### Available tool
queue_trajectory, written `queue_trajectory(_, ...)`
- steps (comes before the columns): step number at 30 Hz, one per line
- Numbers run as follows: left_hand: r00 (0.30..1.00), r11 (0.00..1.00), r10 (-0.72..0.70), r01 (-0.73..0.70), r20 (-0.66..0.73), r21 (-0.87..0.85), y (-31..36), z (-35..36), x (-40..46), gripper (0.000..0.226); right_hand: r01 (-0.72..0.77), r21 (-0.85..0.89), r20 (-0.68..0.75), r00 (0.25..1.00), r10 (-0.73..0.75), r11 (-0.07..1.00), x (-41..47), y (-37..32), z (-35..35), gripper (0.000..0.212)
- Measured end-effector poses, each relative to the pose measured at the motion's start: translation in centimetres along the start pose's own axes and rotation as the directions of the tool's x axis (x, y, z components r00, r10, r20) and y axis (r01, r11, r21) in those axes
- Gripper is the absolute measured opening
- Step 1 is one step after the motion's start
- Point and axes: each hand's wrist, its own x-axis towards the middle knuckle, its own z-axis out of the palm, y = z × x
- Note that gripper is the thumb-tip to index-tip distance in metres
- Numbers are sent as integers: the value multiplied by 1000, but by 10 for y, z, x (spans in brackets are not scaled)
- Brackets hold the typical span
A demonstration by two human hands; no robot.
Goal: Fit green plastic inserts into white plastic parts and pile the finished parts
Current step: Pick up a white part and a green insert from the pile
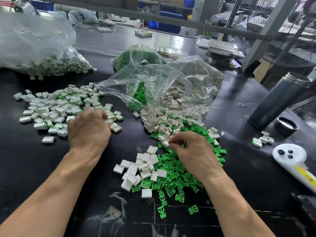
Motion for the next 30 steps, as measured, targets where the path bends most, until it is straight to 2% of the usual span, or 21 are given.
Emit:
queue_trajectory(2, 1000, 1000, -7, 7, -11, 0, 0, -2, 0, 26, -1, -1, 4, 1000, 1, 1000, 0, 0, 1, 3)
queue_trajectory(4, 998, 998, 45, -47, -32, -45, 4, -3, -1, 28, 1, -9, 3, 1000, -1, 1000, 0, 1, 2, 3)
queue_trajectory(6, 990, 971, 140, -138, -5, -197, 10, -5, -7, 20, 7, -22, 0, 1000, -7, 1000, 0, 1, 4, 3)
queue_trajectory(8, 966, 906, 225, -159, 128, -393, 18, -7, -15, 7, 17, -33, -1, 1000, -17, 999, 0, 1, 4, 4)
queue_trajectory(10, 899, 851, 317, -131, 301, -508, 26, -7, -23, 9, 32, -36, -1, 999, -32, 999, -1, 0, 3, 3)
queue_trajectory(12, 822, 828, 389, -114, 416, -549, 31, -5, -28, 5, 46, -40, 7, 999, -45, 998, -2, -1, 2, 3)
queue_trajectory(14, 756, 814, 439, -107, 485, -571, 35, -6, -31, 4, 57, -30, 34, 998, -56, 998, -2, -1, -1, 3)
queue_trajectory(19, 635, 823, 468, -59, 615, -565, 34, -10, -29, 23, 94, 13, 74, 993, -95, 995, -2, -5, -2, 6)
queue_trajectory(21, 640, 830, 461, -65, 615, -554, 34, -8, -30, 18, 114, -4, 89, 990, -113, 993, -3, -8, 2, 6)
queue_trajectory(24, 726, 832, 428, -83, 539, -549, 38, -1, -34, 7, 102, -42, 37, 994, -101, 994, -2, -8, 4, 4)
queue_trajectory(30, 800, 866, 400, -170, 447, -471, 42, 8, -43, 9, 27, -43, 24, 999, -26, 999, 0, -1, -5, 5)
